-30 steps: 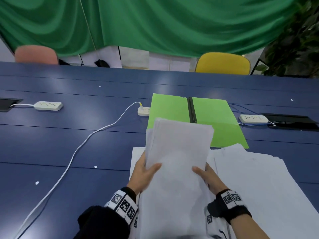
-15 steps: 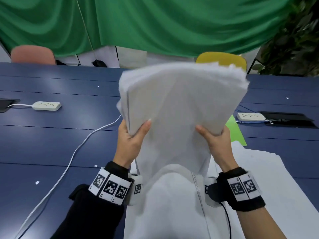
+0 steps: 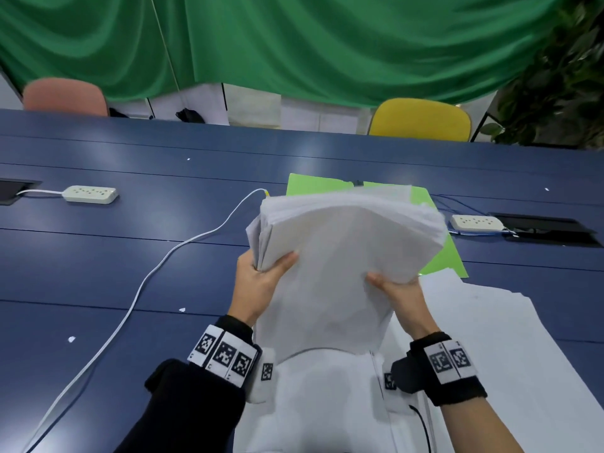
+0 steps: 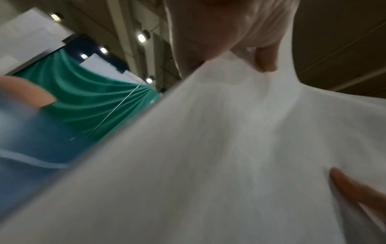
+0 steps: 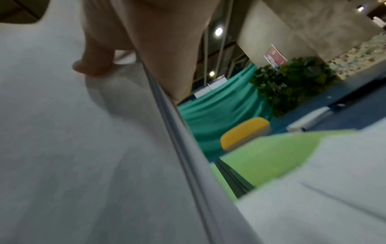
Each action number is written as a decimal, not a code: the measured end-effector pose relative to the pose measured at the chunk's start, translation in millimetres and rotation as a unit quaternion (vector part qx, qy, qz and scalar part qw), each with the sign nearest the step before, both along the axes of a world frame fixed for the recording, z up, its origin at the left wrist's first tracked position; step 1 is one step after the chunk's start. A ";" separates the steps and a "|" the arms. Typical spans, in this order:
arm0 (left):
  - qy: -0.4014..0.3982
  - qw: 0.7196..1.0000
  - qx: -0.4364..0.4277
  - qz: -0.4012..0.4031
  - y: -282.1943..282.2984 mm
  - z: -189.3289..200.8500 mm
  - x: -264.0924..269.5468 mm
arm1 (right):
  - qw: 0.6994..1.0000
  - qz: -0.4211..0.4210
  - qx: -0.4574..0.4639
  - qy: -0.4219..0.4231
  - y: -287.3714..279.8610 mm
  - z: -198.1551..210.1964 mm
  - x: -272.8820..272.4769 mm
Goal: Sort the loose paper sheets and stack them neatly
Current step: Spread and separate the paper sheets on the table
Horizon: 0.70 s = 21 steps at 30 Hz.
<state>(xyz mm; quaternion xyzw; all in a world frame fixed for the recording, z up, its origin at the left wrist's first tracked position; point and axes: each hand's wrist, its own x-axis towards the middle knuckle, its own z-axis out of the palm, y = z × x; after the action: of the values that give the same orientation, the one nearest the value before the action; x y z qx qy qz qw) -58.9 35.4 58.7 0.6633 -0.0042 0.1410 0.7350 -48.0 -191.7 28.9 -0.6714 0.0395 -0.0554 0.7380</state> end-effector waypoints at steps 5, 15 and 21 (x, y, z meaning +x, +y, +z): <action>0.115 0.989 0.056 0.069 3.6 -48.3 4.3 | 0.993 0.029 -0.060 0.100 20.0 -34.4 -9.4; 0.286 0.953 0.097 0.020 45.8 -93.0 -6.0 | 0.944 0.057 -0.080 0.316 -31.0 -61.1 10.8; 0.369 0.864 0.342 0.007 41.0 -157.6 -12.5 | 0.905 0.017 -0.181 0.385 -36.7 -105.7 -0.1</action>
<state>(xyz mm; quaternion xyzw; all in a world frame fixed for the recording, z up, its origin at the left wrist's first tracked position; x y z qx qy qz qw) -71.4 76.4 -98.9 0.8764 0.2243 -0.1190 0.4092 -48.1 -228.3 -76.8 -0.7631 0.2982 0.2141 0.5319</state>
